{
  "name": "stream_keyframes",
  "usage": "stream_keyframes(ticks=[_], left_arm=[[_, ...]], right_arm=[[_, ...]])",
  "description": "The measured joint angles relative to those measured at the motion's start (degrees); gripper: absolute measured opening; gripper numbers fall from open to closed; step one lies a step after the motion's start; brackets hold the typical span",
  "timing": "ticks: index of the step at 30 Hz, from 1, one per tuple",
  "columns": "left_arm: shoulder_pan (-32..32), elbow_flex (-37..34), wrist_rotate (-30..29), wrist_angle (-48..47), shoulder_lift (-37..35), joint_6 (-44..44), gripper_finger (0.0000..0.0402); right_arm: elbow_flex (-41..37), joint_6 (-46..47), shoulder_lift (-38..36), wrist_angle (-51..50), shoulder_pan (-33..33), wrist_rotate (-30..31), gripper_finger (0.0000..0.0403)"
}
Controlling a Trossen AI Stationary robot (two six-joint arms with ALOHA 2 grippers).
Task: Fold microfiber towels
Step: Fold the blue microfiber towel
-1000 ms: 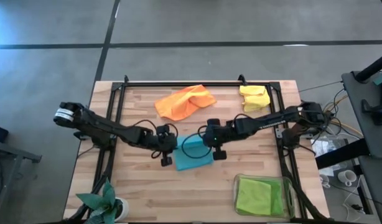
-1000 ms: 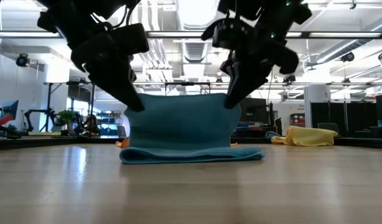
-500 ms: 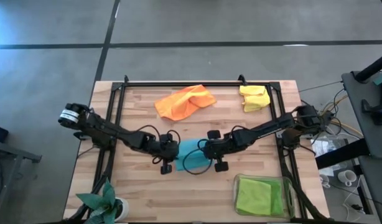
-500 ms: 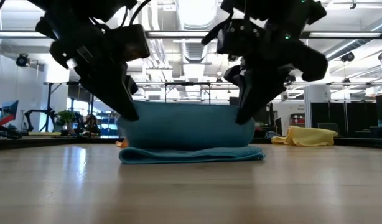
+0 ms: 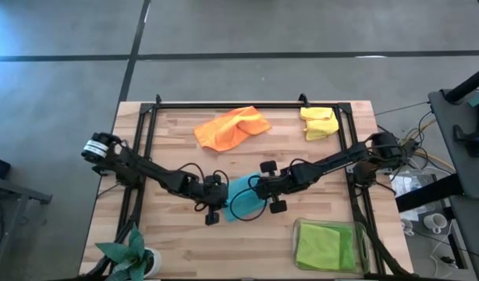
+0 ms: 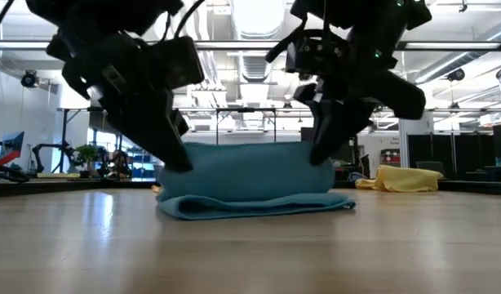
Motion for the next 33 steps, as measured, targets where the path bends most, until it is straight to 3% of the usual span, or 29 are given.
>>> stream_keyframes(ticks=[4, 7, 12, 17, 19, 23, 26, 33], left_arm=[[0.0, 0.0, 1.6, 3.1, 1.0, -4.8, 0.0018], [0.0, 0.0, 2.6, 3.3, 1.1, -6.4, 0.0049], [0.0, 0.1, 5.0, 4.2, 0.8, -6.3, 0.0137], [0.0, 0.5, 18.0, 4.1, -1.8, -5.6, 0.0218], [-0.1, 0.5, 19.1, 4.0, -3.0, -5.6, 0.0234], [0.0, 0.5, 9.8, 3.6, -3.8, -3.9, 0.0241], [0.1, 0.4, 0.9, 3.8, -2.6, -0.9, 0.0242], [0.0, 0.4, -0.5, 4.4, 3.6, 0.1, 0.0242]], right_arm=[[0.1, -1.0, -0.1, -0.1, 0.0, 0.0, 0.0013], [-0.4, -1.7, -0.1, 0.0, 0.5, 0.0, 0.0029], [-0.6, -2.6, -0.1, -0.1, 0.7, -0.2, 0.0095], [1.8, -4.6, -0.3, -4.5, 0.7, 0.0, 0.0173], [3.6, -4.6, -0.7, -6.9, 0.7, 0.0, 0.0196], [4.9, -4.7, -0.8, -7.1, 0.7, 0.0, 0.0224], [3.6, -3.5, -0.7, -1.3, 0.7, 0.0, 0.0227], [-2.6, 1.3, -0.6, 8.5, 0.7, -4.6, 0.0228]])
